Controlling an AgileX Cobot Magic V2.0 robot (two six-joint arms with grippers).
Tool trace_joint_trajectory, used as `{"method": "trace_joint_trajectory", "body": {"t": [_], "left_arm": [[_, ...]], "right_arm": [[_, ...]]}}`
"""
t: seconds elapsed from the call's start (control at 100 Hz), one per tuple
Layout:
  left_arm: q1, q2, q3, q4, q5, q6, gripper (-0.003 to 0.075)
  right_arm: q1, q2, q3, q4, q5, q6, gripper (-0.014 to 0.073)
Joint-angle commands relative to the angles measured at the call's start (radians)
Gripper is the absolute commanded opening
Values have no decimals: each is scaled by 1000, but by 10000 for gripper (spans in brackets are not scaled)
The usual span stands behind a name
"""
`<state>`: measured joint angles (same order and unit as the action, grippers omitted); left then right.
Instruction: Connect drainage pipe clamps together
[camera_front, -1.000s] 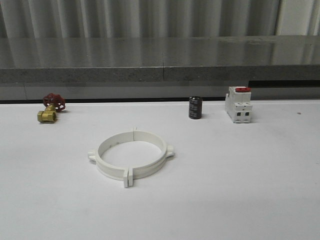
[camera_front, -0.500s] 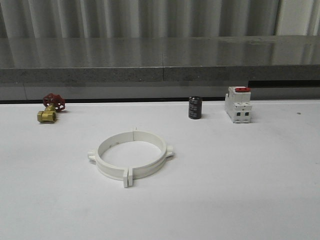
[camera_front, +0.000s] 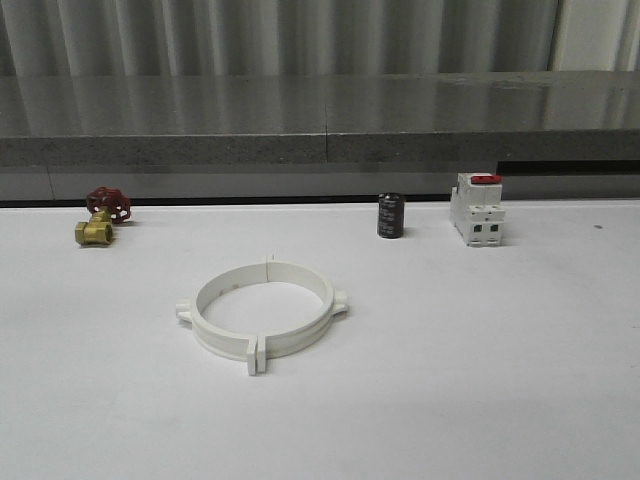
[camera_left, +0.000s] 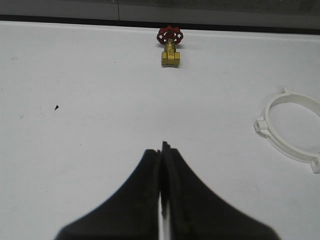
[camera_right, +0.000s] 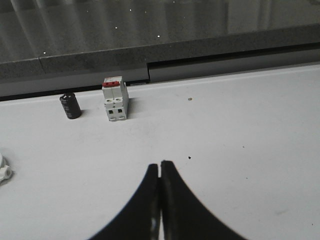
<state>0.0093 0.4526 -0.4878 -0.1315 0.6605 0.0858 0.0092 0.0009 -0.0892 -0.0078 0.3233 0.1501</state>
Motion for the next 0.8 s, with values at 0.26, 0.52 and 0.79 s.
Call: {"method": "trace_joint_trajectory", "body": {"t": [0.26, 0.52, 0.79], "left_arm": [[2, 4, -26, -16, -78, 1, -21], [2, 4, -26, -16, -78, 1, -21], [2, 4, -26, -16, -78, 1, -21]], "right_arm": [[-6, -29, 100, 8, -238, -13, -67], [-6, -29, 100, 8, -234, -13, -67], [-6, -29, 100, 8, -234, -13, -67]]}}
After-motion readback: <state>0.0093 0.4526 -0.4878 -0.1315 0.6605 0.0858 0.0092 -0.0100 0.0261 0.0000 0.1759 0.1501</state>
